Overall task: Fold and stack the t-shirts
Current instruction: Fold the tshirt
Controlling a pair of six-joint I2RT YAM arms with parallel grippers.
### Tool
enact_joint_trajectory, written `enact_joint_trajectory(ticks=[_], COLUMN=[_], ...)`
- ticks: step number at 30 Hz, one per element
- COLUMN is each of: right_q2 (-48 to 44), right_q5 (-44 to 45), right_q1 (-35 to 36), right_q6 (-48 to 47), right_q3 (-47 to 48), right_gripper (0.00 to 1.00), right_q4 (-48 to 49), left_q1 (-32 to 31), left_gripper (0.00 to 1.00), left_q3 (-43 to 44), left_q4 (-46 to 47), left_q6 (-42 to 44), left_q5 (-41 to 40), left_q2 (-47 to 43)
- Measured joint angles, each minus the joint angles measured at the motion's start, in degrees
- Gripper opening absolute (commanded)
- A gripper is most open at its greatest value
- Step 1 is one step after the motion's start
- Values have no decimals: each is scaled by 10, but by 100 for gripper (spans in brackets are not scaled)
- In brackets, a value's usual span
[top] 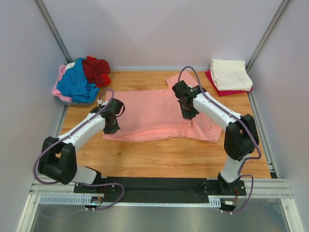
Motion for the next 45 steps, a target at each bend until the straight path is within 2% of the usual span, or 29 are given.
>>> enact_joint_trajectory(ticks=[6,9,12,21,31,32,33,34,35,36,37,40,45], right_q2=[6,6,12,50,89,101,111,123,137,151,165,189,152], right_q5=[17,26,26,28,9,8,8,8,12,20,27,49,81], right_q1=[0,0,0,-8,-37,-37,-37,-37,-38,-38,-42,-58,-101], right_q6=[-17,-26,-34,-51,-67,-68,-68,-66,-64,-60,-55,-36,-8], right_q3=[39,46,48,61,115,121,124,127,131,136,139,141,93], right_gripper=[0,0,1,0,1,5,24,37,49,58,72,84,93], right_q4=[-5,-2,-2,-5,-9,-8,-7,-5,-5,-7,-7,-13,5], left_q1=[0,1,1,9,50,54,57,59,62,64,65,70,70], left_gripper=[1,6,6,5,6,13,16,22,49,62,82,99,99], left_q3=[52,45,38,87,117,117,117,119,121,124,129,139,94], left_q4=[-48,-60,-68,-52,-21,-17,-13,-10,-7,-5,-3,-11,4], left_q6=[-7,-11,-11,1,10,10,12,13,15,20,23,27,19], left_q5=[-33,-25,-24,-24,-18,-16,-14,-11,-9,-7,-6,-17,-24], left_q2=[-10,-47,-71,78,134,145,157,171,184,199,213,217,146])
